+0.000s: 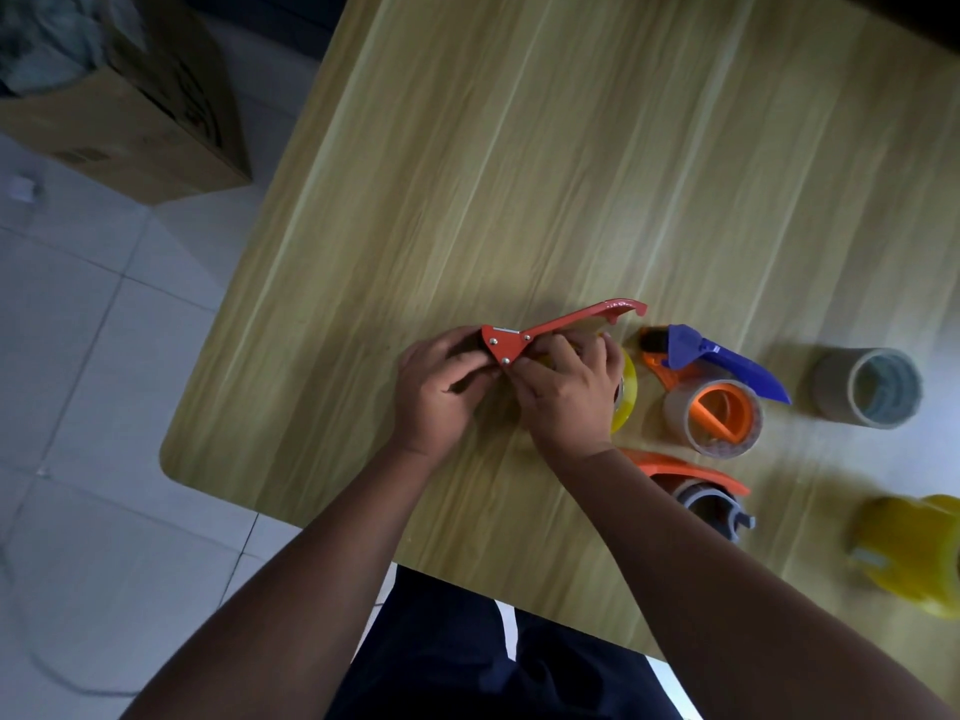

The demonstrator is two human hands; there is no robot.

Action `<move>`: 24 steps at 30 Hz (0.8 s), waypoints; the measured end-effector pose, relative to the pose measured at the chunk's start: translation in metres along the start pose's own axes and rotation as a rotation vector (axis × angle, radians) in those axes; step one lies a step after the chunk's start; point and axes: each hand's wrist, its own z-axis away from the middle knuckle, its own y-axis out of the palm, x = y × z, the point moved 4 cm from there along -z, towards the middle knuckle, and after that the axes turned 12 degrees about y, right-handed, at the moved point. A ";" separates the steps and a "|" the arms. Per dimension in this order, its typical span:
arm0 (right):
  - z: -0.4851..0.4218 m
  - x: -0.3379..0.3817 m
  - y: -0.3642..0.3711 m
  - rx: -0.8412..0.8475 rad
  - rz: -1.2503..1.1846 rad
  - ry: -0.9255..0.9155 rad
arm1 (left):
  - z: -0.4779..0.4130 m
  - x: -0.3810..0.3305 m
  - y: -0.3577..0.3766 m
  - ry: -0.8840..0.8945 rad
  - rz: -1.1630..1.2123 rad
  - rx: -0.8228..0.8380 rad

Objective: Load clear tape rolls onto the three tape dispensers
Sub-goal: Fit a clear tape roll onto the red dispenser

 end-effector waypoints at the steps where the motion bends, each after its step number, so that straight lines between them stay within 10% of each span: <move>1: -0.001 -0.001 0.000 0.003 -0.005 -0.010 | 0.000 -0.001 -0.001 0.016 0.008 0.001; 24: 0.019 -0.015 -0.033 0.149 0.052 -0.010 | -0.008 -0.015 -0.006 -0.034 -0.019 -0.046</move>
